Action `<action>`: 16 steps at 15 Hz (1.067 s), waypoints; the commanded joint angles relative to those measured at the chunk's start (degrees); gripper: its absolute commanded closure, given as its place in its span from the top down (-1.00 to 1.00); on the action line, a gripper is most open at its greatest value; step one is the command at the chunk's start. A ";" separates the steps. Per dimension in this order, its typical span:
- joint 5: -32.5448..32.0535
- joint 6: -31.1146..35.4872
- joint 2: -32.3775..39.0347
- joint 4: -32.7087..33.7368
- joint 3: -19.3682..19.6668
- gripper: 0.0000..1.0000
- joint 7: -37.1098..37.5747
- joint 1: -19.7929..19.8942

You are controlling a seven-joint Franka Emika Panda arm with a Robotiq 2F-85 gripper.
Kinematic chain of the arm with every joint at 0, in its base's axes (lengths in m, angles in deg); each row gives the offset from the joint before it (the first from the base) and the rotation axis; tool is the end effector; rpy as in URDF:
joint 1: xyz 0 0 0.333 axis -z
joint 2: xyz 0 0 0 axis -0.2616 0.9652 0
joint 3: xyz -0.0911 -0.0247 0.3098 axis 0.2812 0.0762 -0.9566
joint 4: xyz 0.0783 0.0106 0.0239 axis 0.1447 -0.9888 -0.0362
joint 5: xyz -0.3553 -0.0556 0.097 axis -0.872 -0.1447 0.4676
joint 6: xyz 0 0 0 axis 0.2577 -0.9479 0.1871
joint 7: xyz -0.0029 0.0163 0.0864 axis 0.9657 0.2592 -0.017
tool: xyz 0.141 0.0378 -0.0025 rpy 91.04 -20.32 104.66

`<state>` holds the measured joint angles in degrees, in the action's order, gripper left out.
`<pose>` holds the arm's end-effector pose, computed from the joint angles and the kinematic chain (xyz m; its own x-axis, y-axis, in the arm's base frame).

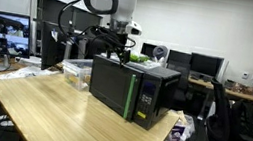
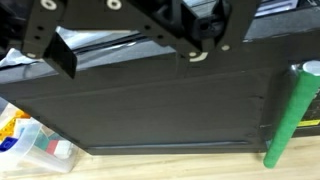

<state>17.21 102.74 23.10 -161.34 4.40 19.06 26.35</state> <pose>0.5465 -0.1955 0.3975 0.9426 -0.0786 0.3246 0.0187 -0.9580 -0.2862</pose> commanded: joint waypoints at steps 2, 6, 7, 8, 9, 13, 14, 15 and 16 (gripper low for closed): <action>0.85 -1.84 2.15 5.33 -1.32 1.00 4.35 0.99; 1.35 -4.99 2.93 8.95 -1.72 1.00 7.61 1.35; 1.30 -5.55 3.05 9.70 -1.92 1.00 8.04 1.42; 1.15 -6.02 3.32 10.43 -2.03 1.00 8.68 1.48; 1.47 -6.55 3.56 11.17 -2.18 1.00 9.09 1.53; 1.71 -6.20 4.59 17.61 -3.74 1.00 10.68 1.31; 1.63 -6.02 4.87 18.93 -4.16 1.00 10.81 1.29; 1.48 -5.46 4.73 19.07 -4.53 1.00 10.44 1.25; 1.35 -4.59 4.06 18.42 -4.95 1.00 9.05 1.16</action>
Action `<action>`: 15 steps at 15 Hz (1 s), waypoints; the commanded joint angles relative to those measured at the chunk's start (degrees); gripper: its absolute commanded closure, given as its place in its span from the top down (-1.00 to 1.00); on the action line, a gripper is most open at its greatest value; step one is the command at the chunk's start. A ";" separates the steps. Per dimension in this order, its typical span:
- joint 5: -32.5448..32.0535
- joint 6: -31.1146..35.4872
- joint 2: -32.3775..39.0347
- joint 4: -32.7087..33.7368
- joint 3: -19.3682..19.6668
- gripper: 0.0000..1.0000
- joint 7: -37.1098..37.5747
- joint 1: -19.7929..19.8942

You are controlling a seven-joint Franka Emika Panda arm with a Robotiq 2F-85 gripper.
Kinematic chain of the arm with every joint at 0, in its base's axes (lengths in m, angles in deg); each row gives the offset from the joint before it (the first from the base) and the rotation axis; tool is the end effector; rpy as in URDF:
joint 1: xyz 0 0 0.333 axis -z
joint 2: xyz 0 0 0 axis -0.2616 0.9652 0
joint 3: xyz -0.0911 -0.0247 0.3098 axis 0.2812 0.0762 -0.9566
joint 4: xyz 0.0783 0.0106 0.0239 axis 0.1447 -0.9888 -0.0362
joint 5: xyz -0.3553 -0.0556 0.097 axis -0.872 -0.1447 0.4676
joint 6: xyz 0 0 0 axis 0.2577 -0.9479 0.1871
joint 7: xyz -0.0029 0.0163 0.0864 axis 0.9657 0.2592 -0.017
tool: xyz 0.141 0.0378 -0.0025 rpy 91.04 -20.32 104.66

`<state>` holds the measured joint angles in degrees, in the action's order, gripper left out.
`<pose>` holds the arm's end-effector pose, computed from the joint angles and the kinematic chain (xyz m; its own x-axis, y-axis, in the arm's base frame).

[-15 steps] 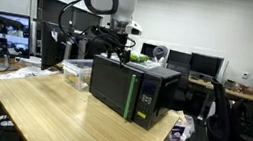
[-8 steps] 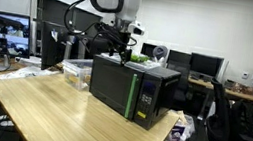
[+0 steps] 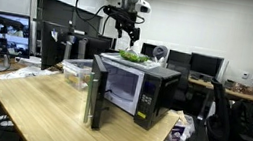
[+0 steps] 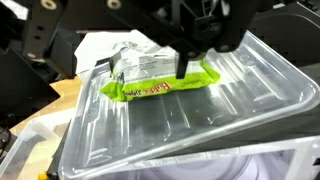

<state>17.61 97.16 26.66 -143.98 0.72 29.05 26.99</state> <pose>0.6120 -0.1740 0.4965 0.8972 -0.1401 0.4189 0.0013 -0.9475 -0.3198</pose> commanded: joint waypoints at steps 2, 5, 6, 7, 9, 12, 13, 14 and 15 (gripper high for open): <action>1.71 3.33 -2.86 -5.12 -2.58 1.00 -6.26 0.05; 0.51 5.11 -6.92 -14.94 -4.24 1.00 -14.58 -1.20; 0.32 5.49 -7.98 -17.75 -4.54 1.00 -17.24 -1.73; -0.06 6.40 -8.88 -20.18 -4.73 1.00 -19.57 -2.30; -0.21 8.42 -11.11 -24.94 -4.87 1.00 -23.63 -3.66; 0.66 11.91 -14.39 -29.11 -4.26 1.00 -27.81 -5.21; 0.76 13.37 -15.51 -30.40 -4.00 1.00 -28.62 -5.65; 1.93 15.16 -16.82 -31.57 -3.57 1.00 -29.25 -6.01; 3.18 17.08 -18.07 -32.61 -3.01 1.00 -29.59 -6.40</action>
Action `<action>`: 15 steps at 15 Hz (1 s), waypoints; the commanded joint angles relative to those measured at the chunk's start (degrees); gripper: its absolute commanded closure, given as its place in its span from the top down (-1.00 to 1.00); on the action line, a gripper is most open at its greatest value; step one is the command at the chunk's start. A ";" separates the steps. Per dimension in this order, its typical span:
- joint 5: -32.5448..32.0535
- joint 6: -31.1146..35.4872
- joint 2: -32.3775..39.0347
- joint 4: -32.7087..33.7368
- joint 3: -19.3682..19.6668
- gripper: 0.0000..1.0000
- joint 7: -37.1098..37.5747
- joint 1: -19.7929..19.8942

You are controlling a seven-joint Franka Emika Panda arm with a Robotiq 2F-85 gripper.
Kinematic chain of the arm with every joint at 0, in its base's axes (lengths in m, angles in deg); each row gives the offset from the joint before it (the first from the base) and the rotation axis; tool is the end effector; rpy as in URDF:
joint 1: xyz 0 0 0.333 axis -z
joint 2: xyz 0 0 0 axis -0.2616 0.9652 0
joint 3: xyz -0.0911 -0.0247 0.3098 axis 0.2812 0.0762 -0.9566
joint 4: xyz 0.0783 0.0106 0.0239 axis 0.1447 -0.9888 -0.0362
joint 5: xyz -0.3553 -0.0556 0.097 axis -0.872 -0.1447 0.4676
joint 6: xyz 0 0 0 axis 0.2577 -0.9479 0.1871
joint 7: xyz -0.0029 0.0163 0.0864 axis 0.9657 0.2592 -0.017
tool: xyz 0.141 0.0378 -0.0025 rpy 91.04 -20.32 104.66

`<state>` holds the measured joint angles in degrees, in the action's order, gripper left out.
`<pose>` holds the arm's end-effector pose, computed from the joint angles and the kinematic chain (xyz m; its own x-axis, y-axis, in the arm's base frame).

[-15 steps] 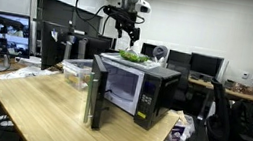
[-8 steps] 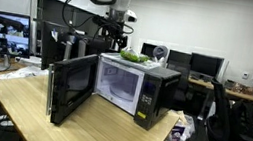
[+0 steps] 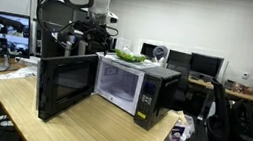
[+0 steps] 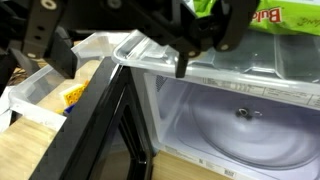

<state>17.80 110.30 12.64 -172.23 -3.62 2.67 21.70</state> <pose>0.5289 -0.0762 0.4220 0.8148 0.3427 0.4676 0.4420 -0.8892 -0.1185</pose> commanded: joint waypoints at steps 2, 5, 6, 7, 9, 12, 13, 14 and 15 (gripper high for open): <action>6.21 6.25 -5.77 -4.99 2.80 1.00 -3.54 -1.71; 9.34 7.20 -8.53 -5.12 4.67 1.00 -5.27 -2.48; 8.97 6.63 -9.35 -5.28 5.02 1.00 -5.98 -2.76; 8.12 5.88 -10.32 -5.63 5.27 1.00 -6.65 -3.29; 7.55 4.61 -11.79 -6.39 5.31 1.00 -7.77 -4.52; 7.40 3.39 -13.50 -8.10 4.85 1.00 -8.37 -7.05; 7.32 3.19 -13.90 -8.76 4.67 1.00 -8.07 -7.89; 6.98 3.34 -14.14 -9.47 4.43 1.00 -7.80 -8.47; 6.74 3.32 -14.40 -10.29 4.24 1.00 -7.77 -9.09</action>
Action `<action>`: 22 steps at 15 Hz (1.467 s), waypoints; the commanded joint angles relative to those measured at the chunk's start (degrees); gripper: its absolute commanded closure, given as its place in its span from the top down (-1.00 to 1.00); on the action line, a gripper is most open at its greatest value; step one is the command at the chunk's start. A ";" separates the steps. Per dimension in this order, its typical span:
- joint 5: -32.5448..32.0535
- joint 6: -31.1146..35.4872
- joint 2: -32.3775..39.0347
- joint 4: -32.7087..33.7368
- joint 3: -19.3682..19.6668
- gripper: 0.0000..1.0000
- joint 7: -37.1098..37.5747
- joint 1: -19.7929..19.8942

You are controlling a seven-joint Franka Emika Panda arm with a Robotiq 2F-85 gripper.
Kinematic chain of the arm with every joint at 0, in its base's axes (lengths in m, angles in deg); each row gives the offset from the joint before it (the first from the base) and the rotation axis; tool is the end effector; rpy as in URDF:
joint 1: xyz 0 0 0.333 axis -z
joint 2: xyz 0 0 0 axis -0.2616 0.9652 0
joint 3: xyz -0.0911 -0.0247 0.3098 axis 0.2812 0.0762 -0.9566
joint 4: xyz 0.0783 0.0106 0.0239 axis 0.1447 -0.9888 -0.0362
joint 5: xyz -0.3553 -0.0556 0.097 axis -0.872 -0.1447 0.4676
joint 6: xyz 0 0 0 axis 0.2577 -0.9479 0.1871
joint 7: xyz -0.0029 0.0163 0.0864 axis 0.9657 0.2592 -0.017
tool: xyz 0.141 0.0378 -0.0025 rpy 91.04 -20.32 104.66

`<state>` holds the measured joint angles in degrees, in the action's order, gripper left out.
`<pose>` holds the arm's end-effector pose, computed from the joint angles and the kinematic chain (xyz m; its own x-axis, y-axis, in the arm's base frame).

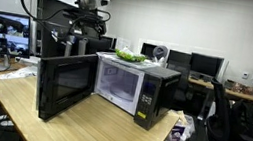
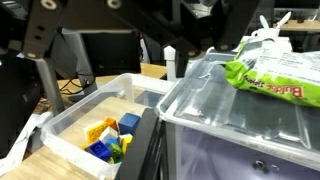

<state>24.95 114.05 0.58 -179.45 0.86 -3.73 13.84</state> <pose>0.4875 -0.0459 0.4758 0.6919 0.3573 0.6274 0.5108 -0.8564 -0.0755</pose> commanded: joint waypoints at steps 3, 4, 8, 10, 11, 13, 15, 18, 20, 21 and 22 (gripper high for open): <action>-0.98 -0.08 -2.86 -6.37 -0.90 1.00 -0.08 -2.47; -1.94 0.38 -3.03 -7.81 -1.45 1.00 0.57 -2.45; -6.02 -0.01 -3.35 -12.85 -2.70 1.00 0.67 -3.20; -8.33 0.26 -3.70 -15.02 -3.33 1.00 0.79 -3.58; -9.52 0.32 -3.87 -15.85 -3.54 1.00 0.90 -3.80; -11.51 0.87 -3.87 -17.31 -3.65 1.00 1.76 -4.29; -12.98 0.87 -3.40 -18.27 -3.34 1.00 3.08 -4.26; -14.23 0.54 -2.35 -19.27 -2.38 1.00 4.85 -3.67; -14.74 -0.05 -1.76 -19.72 -1.39 1.00 5.80 -3.38; -14.91 0.04 -1.51 -19.84 -1.01 1.00 6.19 -3.21; -14.81 -0.13 -1.16 -19.82 -0.44 1.00 6.42 -3.06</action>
<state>11.81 114.09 -0.94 -198.70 -0.53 0.47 9.94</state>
